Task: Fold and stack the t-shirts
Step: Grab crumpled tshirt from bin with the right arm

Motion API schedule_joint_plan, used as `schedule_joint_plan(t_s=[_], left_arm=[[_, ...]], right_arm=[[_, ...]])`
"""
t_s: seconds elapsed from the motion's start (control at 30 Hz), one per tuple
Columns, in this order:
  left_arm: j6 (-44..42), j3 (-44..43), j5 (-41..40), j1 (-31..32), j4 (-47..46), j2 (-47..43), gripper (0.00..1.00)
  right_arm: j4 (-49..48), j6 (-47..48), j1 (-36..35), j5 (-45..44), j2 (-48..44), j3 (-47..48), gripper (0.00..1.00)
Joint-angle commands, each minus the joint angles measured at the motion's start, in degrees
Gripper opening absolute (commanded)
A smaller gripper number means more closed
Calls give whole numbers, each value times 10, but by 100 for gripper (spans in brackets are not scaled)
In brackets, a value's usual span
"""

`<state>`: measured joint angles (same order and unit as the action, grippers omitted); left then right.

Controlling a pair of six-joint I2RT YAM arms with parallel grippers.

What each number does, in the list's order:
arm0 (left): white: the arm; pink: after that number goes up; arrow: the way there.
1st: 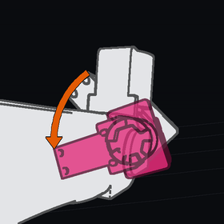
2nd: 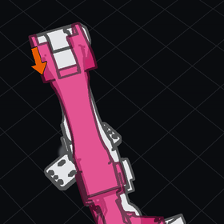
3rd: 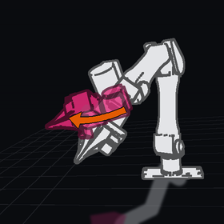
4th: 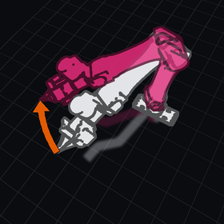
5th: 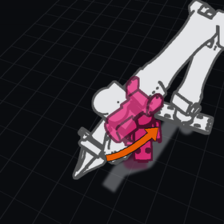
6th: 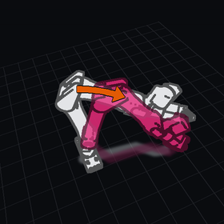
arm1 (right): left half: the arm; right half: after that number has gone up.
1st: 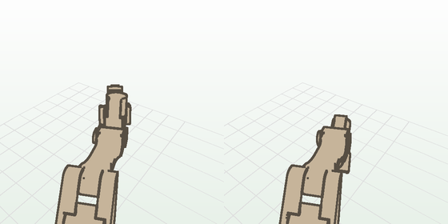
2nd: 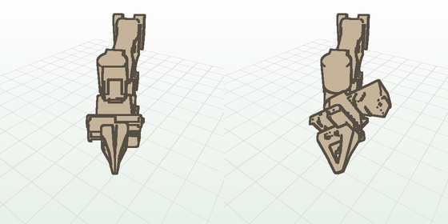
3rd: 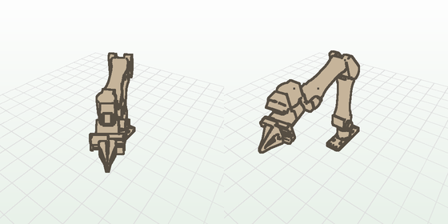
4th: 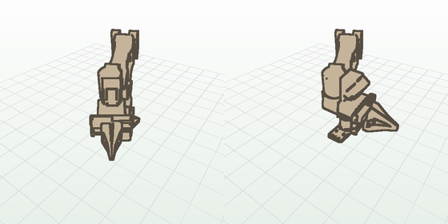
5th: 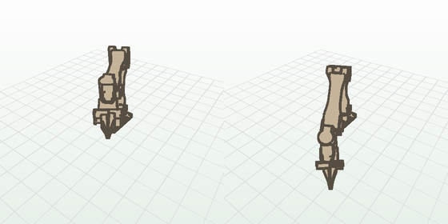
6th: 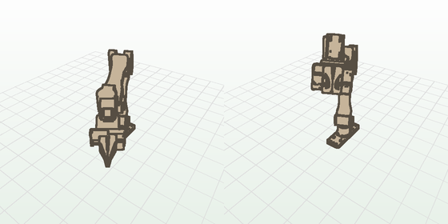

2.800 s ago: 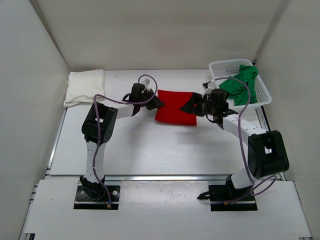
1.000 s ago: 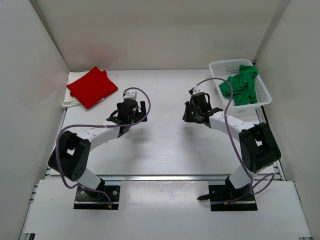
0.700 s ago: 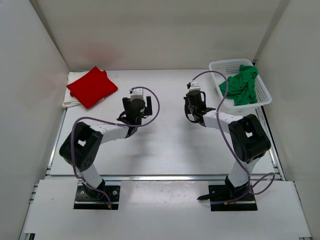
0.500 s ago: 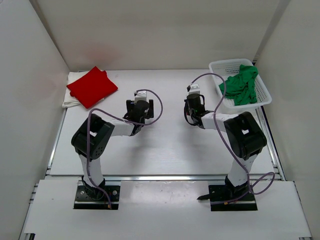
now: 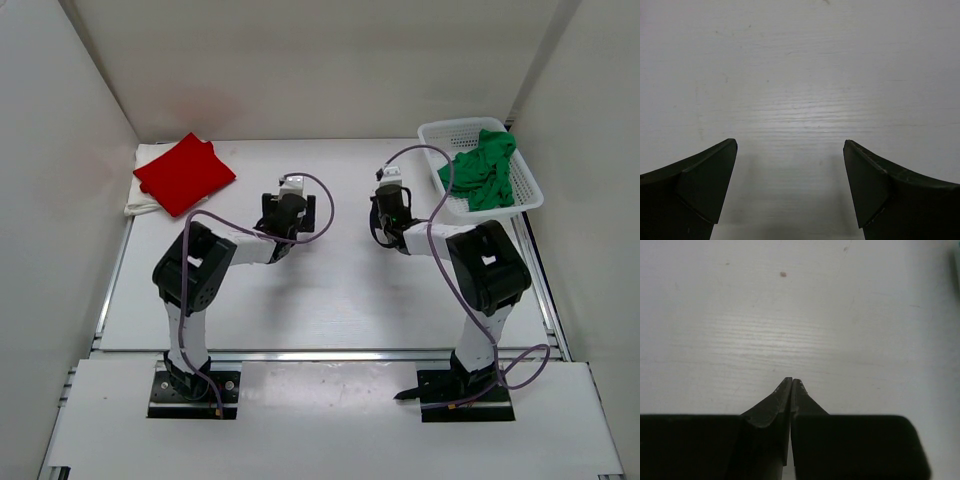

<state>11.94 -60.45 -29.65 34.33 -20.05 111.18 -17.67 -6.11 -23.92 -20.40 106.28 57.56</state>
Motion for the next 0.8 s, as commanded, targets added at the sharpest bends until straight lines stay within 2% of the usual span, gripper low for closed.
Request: schedule_joint_plan(t_s=[0.0,0.03,0.13,0.3,0.4,0.5,0.57,0.6,0.63,0.67,0.7,0.73,0.77], left_arm=[[28,12,40,-42,-14,-33,99],[14,3,56,-38,1,-29,98],[15,-16,23,-29,9,-18,99],[44,34,97,-64,-39,-43,98],[54,-37,117,-68,40,-4,98],[15,-50,83,-43,47,1,99],[10,-28,65,-38,16,-11,98],[9,-15,71,-35,9,-21,94],[8,-4,78,-37,-4,-25,62],[12,8,69,-37,-14,-32,49],[14,13,68,-28,-19,-36,28],[19,7,55,-25,-6,-40,19],[28,-18,60,-16,37,-38,17]], right_arm=[[-39,-7,4,11,-27,-9,0],[-33,-12,6,7,-27,-7,0],[-16,-27,5,-11,-20,4,0],[-63,2,-10,-22,-35,-29,0],[-74,-7,-3,-15,-44,-41,0],[-65,-26,18,19,-45,-43,0],[-55,-37,35,45,-42,-34,7],[-45,-46,41,57,-43,-27,14],[-36,-45,44,68,-35,-18,22],[-23,-46,48,82,-30,-11,24],[-2,-47,54,97,-20,6,23],[10,-50,56,111,-16,28,12],[39,-55,59,138,-6,39,2]])
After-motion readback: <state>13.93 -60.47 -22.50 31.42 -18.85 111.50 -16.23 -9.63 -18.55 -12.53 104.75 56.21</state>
